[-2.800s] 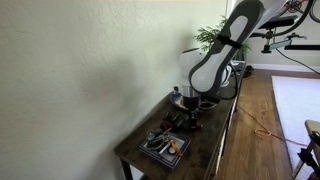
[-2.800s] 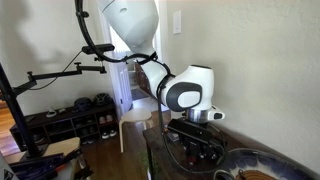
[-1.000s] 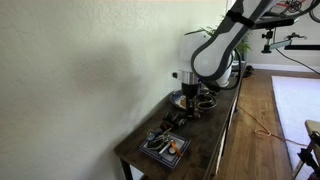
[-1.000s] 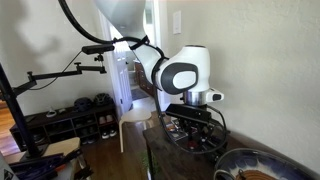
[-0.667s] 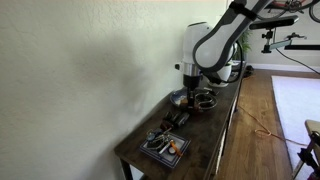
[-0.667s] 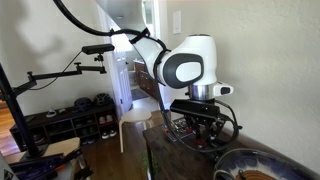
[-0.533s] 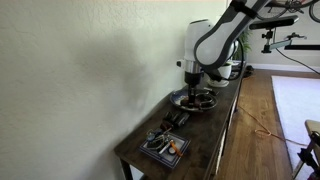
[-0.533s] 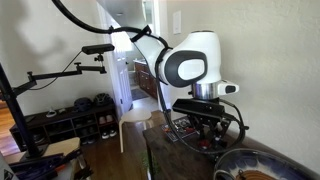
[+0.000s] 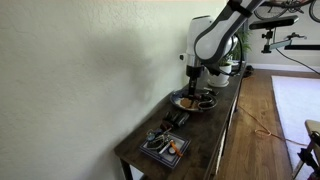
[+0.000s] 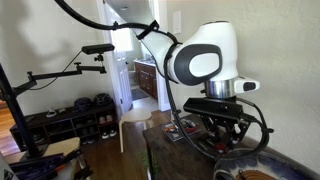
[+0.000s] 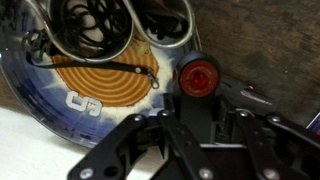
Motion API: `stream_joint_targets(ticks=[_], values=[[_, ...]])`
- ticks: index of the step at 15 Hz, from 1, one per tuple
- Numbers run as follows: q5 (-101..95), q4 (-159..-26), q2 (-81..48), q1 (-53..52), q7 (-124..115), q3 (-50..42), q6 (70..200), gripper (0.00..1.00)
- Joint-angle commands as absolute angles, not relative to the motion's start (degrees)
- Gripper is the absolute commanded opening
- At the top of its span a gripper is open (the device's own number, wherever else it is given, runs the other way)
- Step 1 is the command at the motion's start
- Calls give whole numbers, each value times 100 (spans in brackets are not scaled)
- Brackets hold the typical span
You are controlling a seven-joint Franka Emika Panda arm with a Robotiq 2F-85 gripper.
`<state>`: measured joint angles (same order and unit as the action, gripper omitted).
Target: Move the black object with the red spot on it to the right bowl
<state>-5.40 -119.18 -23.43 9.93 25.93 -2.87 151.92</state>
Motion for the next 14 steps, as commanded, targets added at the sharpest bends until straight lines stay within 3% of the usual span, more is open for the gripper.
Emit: stream_joint_targets(ticks=[1,14], values=[[-635,-11622,-2507,1033,2393,-335,15190,19],[-567,-10422,-3668,1301,2475,-260,15179,19]])
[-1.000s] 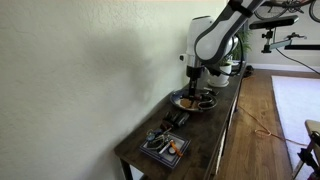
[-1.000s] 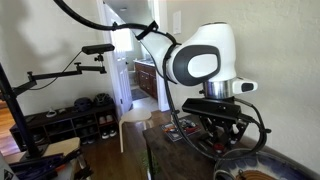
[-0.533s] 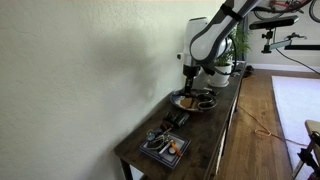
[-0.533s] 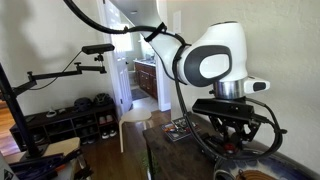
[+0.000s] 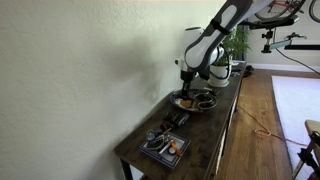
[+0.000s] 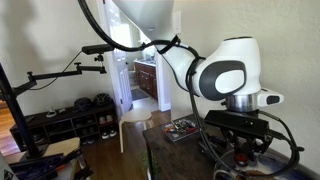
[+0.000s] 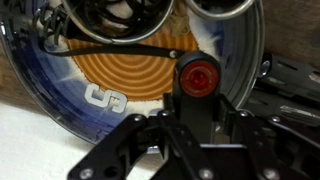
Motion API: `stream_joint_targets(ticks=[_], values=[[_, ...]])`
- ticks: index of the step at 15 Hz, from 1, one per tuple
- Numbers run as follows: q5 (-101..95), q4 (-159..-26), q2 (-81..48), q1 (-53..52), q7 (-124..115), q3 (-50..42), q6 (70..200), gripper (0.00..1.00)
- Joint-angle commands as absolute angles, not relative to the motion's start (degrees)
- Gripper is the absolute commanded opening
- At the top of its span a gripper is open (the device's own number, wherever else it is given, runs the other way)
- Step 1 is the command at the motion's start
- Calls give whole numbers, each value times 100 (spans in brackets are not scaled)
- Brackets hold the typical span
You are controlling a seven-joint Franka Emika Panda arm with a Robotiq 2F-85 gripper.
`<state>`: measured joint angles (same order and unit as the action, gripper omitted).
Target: Move the black object with the red spot on it to the right bowl
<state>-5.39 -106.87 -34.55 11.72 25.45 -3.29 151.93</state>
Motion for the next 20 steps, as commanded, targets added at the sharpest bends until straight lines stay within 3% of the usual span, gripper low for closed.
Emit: stream_joint_targets(ticks=[1,12,13,14,15,20], values=[[-574,-10351,-3743,1320,2493,-251,15178,19],[-598,-10003,-4232,1425,2553,-190,15182,19],[-604,-9999,-4232,1411,2527,-205,15169,25],[-617,-10029,-4187,1392,2505,-223,15161,69],[-631,-10048,-4146,1372,2483,-244,15127,70],[-656,-10200,-3886,1288,2379,-301,14947,98]])
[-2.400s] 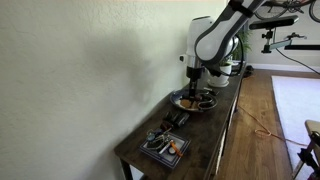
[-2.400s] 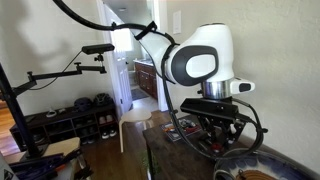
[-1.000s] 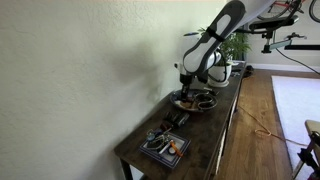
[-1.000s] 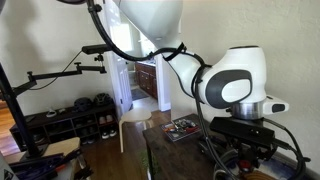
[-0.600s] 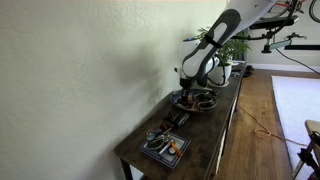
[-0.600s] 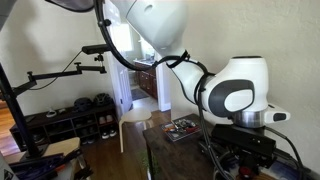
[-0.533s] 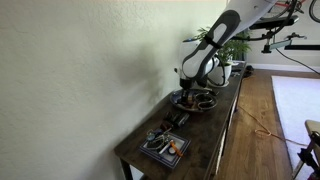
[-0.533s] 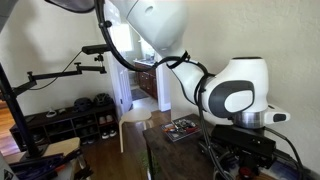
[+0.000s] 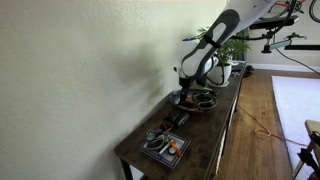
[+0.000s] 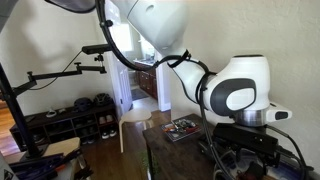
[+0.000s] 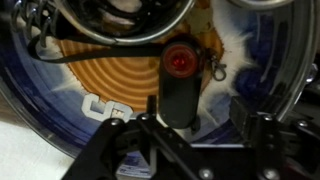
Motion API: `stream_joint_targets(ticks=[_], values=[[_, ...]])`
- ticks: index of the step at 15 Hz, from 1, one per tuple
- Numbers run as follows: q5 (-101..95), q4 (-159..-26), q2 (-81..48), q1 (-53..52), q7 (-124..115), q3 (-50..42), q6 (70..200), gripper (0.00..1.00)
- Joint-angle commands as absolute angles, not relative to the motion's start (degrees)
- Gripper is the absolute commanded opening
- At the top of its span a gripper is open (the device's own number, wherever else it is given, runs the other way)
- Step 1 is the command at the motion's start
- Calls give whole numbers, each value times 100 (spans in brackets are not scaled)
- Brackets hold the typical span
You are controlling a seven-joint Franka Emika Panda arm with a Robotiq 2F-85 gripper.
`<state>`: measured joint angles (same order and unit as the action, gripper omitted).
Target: Move the black object with the red spot on it to the right bowl
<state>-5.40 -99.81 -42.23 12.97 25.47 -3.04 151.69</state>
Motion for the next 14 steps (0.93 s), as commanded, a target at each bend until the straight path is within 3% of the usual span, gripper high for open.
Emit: stream_joint_targets(ticks=[1,14], values=[[-646,-10235,-3829,1289,2384,-286,14911,100],[-553,-10889,-2546,951,1892,-231,13180,100]])
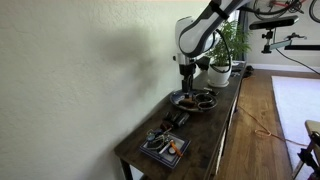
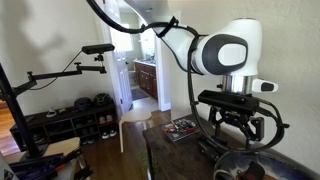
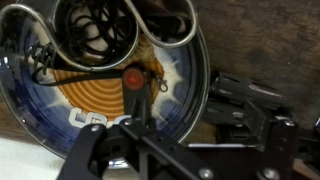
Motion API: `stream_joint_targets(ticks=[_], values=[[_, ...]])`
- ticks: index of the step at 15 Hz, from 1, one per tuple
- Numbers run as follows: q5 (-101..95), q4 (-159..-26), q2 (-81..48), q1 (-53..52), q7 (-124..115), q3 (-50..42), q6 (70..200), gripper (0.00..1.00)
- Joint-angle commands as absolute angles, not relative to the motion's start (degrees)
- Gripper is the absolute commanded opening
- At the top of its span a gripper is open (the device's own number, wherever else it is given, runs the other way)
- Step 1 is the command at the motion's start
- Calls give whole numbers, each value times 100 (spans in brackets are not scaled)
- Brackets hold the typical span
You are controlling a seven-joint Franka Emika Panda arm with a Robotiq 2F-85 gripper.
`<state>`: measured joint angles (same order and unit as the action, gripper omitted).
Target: Move the black object with the red spot on it to the right bowl
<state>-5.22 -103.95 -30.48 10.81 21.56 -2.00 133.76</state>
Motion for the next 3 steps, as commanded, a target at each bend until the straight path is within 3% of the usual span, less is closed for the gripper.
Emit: stream_joint_targets(ticks=[1,3], values=[[-520,-10443,-2972,1047,2115,-204,13306,100],[-520,-10562,-2850,1001,2069,-205,13278,100]])
